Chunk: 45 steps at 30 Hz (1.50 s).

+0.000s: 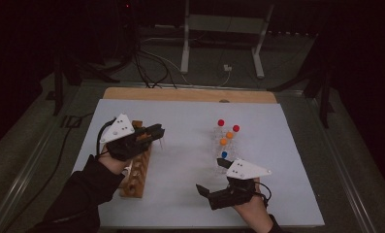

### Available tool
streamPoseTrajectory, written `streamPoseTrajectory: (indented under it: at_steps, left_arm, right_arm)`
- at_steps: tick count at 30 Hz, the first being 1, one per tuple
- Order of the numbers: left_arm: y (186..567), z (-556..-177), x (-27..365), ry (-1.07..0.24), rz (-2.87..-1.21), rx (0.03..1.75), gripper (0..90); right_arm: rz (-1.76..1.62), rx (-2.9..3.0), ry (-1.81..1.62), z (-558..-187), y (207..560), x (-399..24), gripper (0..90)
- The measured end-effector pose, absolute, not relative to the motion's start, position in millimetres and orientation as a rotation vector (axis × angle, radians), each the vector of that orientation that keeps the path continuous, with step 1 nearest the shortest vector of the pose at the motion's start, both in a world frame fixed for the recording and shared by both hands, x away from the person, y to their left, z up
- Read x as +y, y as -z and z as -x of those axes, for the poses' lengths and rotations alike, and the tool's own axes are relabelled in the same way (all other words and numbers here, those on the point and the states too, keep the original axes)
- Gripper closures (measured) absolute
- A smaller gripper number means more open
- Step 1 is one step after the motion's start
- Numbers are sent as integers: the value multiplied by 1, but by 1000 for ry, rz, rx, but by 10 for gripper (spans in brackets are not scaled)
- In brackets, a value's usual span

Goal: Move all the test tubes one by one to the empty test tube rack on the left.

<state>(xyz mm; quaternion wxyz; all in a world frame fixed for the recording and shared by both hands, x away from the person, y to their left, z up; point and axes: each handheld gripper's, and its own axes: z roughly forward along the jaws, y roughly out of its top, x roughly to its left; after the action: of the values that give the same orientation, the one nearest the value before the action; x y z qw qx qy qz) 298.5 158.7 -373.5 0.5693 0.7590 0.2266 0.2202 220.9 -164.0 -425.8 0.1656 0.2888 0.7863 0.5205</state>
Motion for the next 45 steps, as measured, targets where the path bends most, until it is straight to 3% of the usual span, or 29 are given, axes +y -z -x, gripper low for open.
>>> streamPoseTrajectory:
  at_steps: [20, 45]
  left_arm:
    - [369, -341, 213, -653, -1725, 718, 777]
    - [426, -370, 231, -655, -1754, 885, 777]
  right_arm:
    - [-810, 2218, -1481, -219, 424, -165, 0]
    - [-808, 2218, -1486, -218, 423, -167, 2]
